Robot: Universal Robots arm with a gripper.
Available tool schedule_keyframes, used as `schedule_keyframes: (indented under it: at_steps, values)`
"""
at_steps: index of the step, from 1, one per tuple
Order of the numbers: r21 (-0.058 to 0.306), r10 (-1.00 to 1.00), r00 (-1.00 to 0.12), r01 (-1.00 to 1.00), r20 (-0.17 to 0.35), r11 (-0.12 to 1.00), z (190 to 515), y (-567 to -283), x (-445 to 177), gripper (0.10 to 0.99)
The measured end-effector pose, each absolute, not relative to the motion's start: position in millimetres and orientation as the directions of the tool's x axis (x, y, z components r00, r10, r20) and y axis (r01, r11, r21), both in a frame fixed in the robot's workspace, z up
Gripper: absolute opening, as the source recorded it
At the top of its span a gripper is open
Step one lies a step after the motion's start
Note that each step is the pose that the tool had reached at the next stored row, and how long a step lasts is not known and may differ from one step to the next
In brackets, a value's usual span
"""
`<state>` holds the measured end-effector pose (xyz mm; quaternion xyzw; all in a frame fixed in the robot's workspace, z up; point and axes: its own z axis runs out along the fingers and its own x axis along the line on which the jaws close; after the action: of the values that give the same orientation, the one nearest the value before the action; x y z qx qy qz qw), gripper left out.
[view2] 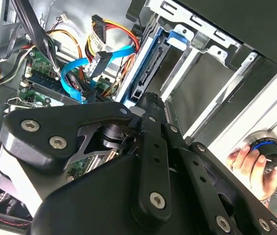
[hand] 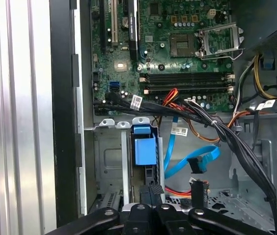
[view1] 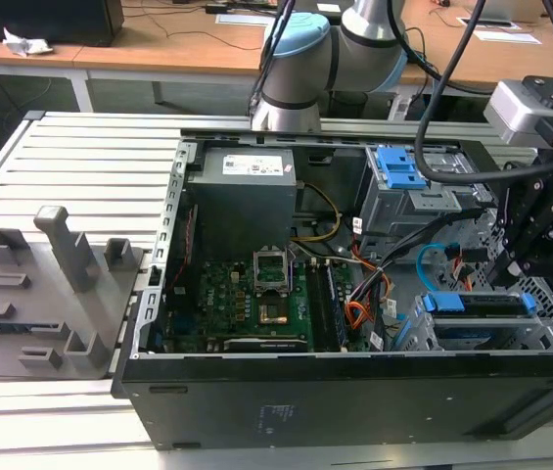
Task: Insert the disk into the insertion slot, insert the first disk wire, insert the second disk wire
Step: 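Insert the disk into the insertion slot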
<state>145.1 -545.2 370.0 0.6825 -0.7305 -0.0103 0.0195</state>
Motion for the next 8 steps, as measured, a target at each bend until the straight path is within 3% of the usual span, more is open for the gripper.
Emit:
schedule_keyframes:
  at_steps: [8]
  values:
    - [0.042, -0.998, -0.068, -0.997, 0.014, 0.068, 363.7, -545.2, 149.0, 0.106]
